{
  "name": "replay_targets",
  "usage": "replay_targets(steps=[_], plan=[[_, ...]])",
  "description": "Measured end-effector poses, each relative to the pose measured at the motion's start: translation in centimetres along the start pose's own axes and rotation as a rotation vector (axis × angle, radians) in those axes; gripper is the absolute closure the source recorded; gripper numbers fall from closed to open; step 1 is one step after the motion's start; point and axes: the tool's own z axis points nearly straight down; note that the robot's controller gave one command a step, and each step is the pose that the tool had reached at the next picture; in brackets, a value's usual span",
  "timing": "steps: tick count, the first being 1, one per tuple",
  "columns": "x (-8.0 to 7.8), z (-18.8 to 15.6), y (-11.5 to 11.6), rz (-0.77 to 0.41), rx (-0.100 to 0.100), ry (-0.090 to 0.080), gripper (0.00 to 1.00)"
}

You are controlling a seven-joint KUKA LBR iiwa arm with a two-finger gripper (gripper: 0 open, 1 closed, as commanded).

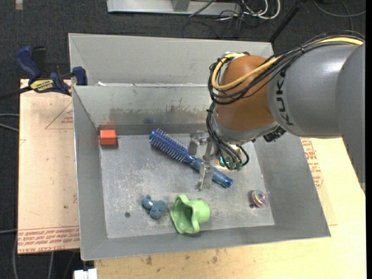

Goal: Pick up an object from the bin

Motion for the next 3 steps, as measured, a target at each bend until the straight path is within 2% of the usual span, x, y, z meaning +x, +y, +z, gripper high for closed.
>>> replay_targets(steps=[1,2,3], plan=[[-2.8,6.7,0.0,0.165,0.0,-0.007,0.0],[-2.9,6.5,0.0,0.166,0.0,-0.01,1.0],[-2.2,-7.3,0.5,0.17,-0.002,-0.015,1.0]])
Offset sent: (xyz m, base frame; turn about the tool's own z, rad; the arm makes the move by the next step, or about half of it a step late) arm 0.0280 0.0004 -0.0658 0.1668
